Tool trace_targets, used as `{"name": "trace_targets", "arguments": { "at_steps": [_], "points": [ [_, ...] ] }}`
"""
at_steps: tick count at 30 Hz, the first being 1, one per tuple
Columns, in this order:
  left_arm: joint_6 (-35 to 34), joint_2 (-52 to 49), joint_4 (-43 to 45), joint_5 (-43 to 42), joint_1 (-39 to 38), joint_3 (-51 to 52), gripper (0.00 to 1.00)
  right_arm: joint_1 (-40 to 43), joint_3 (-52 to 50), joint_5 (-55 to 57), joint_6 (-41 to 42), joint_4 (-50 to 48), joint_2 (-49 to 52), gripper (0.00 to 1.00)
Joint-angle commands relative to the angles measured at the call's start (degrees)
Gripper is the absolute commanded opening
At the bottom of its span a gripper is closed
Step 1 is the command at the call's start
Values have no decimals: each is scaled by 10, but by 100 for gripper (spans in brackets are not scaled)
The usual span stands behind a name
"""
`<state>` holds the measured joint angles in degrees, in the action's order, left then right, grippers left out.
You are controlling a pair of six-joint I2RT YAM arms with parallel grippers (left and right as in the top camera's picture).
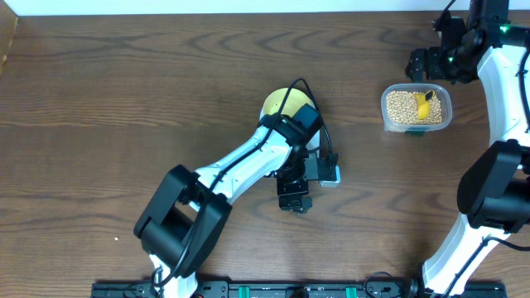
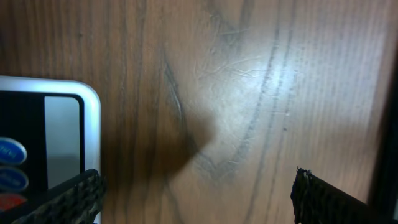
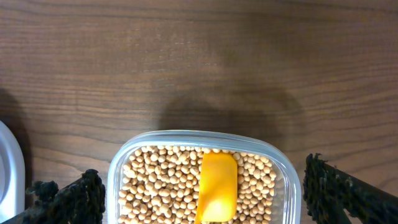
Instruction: Scoop item into bowl and weigh 50g on scale
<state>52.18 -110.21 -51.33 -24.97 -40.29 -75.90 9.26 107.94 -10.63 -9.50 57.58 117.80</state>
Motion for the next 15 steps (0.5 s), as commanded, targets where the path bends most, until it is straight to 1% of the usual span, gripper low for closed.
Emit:
{"name": "trace_targets", "arguments": {
  "at_steps": [1, 4, 7, 9, 15],
  "points": [
    [12, -17, -7, 21, 1, -10, 98, 0, 5, 0, 2, 0, 1, 99],
    [12, -26, -7, 56, 4, -10, 97, 0, 5, 0, 2, 0, 1, 99],
    [11, -43, -4, 59, 10, -10, 98, 0, 5, 0, 2, 0, 1, 99],
    [11, -54, -2, 77, 14, -10, 98, 0, 5, 0, 2, 0, 1, 99],
    [11, -61, 11, 95, 16, -10, 98, 0, 5, 0, 2, 0, 1, 99]
  ]
}}
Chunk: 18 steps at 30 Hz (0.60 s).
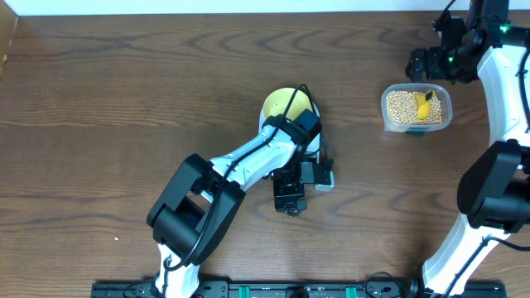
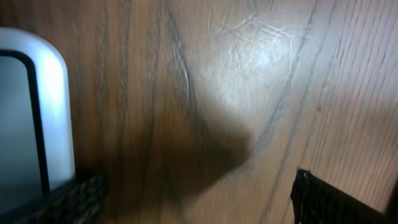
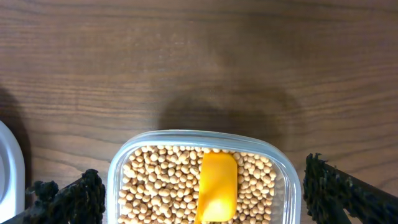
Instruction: Scoop item into bowl and weigh 50g on scale
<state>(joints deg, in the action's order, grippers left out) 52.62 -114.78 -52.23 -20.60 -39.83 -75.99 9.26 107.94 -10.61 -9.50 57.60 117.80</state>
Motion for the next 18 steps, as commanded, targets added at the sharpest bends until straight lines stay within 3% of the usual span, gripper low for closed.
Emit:
{"name": "trace_targets", "arguments": {
  "at_steps": [1, 18],
  "points": [
    [7, -15, 21, 54, 12, -9, 98, 0, 5, 0, 2, 0, 1, 99],
    [-14, 21, 31, 63, 27, -22, 98, 0, 5, 0, 2, 0, 1, 99]
  ]
}}
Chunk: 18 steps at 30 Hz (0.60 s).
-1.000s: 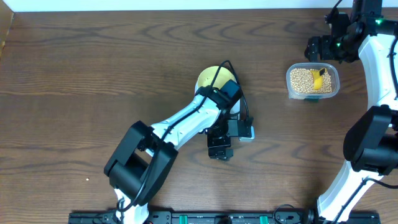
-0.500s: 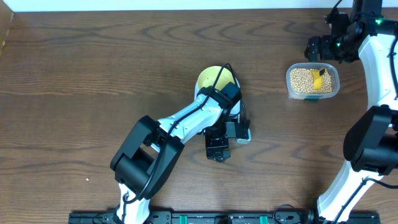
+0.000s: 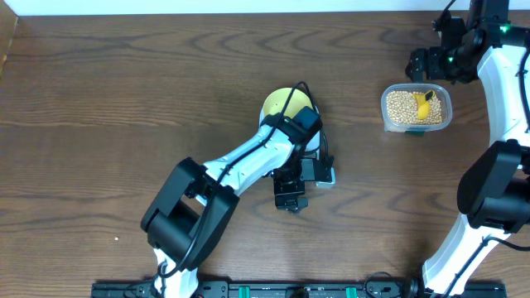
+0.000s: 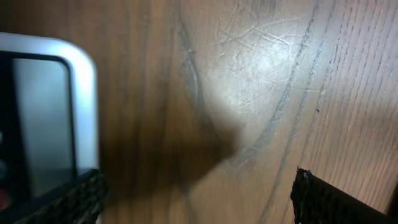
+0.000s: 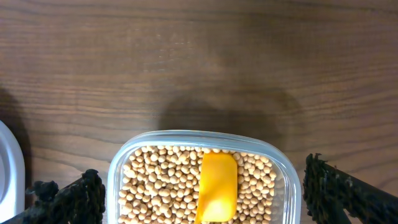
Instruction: Scoop item into bowl and weigh 50g on scale
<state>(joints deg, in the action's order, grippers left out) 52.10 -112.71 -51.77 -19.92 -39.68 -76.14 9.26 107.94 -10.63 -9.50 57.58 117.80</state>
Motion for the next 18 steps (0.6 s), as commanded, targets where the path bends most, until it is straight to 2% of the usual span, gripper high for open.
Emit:
{"name": "trace_targets", "arguments": {
  "at_steps": [1, 7, 18],
  "points": [
    [-9, -5, 31, 56, 27, -17, 98, 0, 5, 0, 2, 0, 1, 99],
    [-9, -30, 56, 56, 34, -15, 97, 0, 5, 0, 2, 0, 1, 99],
    [-9, -47, 43, 52, 35, -6, 98, 0, 5, 0, 2, 0, 1, 99]
  ]
}}
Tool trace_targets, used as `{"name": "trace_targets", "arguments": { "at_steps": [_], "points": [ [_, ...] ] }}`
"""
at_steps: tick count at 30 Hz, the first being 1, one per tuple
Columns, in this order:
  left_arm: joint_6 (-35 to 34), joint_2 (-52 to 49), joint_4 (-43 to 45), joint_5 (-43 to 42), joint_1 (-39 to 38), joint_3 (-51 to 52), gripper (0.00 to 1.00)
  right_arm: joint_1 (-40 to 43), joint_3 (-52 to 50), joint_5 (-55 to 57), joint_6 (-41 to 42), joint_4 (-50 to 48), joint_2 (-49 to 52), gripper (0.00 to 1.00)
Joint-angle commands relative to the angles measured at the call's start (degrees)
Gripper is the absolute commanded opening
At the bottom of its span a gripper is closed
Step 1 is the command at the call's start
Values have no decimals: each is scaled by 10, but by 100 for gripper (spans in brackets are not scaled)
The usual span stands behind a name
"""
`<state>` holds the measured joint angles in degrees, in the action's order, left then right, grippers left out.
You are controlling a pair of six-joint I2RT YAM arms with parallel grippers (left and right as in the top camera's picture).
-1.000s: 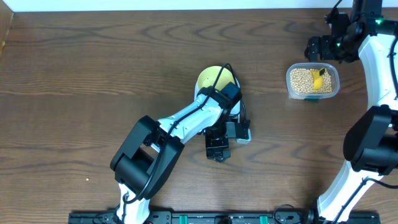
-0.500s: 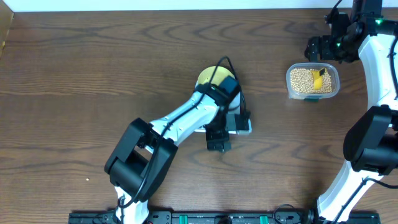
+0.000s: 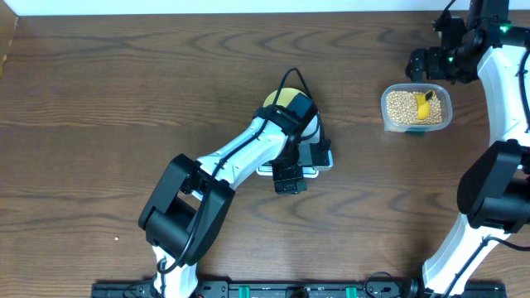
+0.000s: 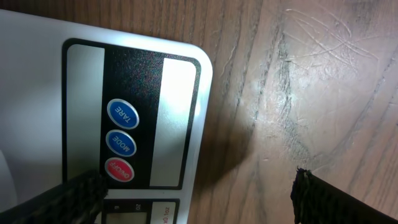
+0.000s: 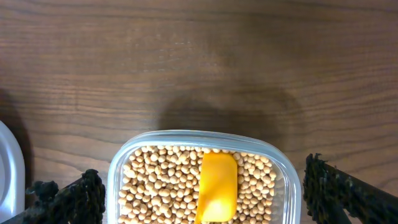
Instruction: Scoop item into bowl and weigh 50g on scale
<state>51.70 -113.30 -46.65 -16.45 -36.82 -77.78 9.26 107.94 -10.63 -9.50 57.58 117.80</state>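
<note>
A white scale (image 3: 321, 157) lies mid-table under my left arm. Its black panel (image 4: 134, 118) with blue TARE and MODE buttons and a red button fills the left of the left wrist view. The left gripper (image 3: 290, 178) is open, one finger over the panel and the other over bare wood. A yellow bowl (image 3: 277, 98) peeks out behind that arm, mostly hidden. At the back right stands a clear container of soybeans (image 3: 402, 108) with a yellow scoop (image 5: 217, 183) lying in it. The right gripper (image 5: 202, 199) hangs open over the container, holding nothing.
The brown wooden table (image 3: 124, 124) stretches to the left and front. A white rounded edge (image 5: 9, 168) shows at the left border of the right wrist view. My right arm (image 3: 497, 132) runs along the right side.
My left gripper has shifted back over the scale: the button panel now fills the left wrist view, where only a corner showed. The scale's visible corner lies slightly farther back. The right arm is unchanged.
My left gripper stayed open beside the scale's front corner at each earlier moment, shifting slightly, with mostly bare wood under it. Now it is over the scale's panel. The right gripper has stayed open above the soybean container throughout, the scoop lying in the beans.
</note>
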Motion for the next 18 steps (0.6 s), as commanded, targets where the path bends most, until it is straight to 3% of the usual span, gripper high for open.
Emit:
{"name": "trace_targets", "arguments": {
  "at_steps": [1, 18],
  "points": [
    [-5, -43, -7, 20, 6, 11, 97, 0, 5, 0, 2, 0, 1, 99],
    [3, -60, -29, 24, 8, 10, 98, 0, 5, 0, 2, 0, 1, 99]
  ]
}}
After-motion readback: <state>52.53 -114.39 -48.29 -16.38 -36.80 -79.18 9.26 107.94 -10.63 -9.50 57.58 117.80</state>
